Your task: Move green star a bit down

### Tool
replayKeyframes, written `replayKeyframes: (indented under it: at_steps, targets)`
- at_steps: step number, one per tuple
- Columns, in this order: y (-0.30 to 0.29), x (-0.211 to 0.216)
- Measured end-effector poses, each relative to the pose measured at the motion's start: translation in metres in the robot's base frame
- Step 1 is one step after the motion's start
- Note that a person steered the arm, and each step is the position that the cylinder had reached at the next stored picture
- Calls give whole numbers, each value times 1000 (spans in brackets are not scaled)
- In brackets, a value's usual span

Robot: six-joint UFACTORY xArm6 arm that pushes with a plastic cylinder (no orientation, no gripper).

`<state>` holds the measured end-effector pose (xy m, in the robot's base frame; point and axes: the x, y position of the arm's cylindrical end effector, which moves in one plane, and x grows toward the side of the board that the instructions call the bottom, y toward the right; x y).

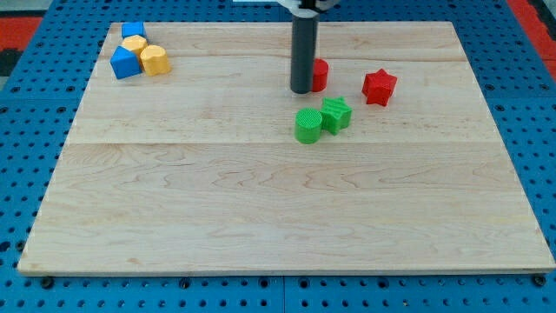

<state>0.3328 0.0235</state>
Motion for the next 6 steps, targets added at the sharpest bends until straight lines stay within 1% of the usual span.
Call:
replayKeyframes:
  at_steps: [1,2,3,4,5,6]
  targets:
    - [-13,-19]
    - [15,-18]
    - [34,7]
    - [58,46]
    - [98,68]
    - [115,65]
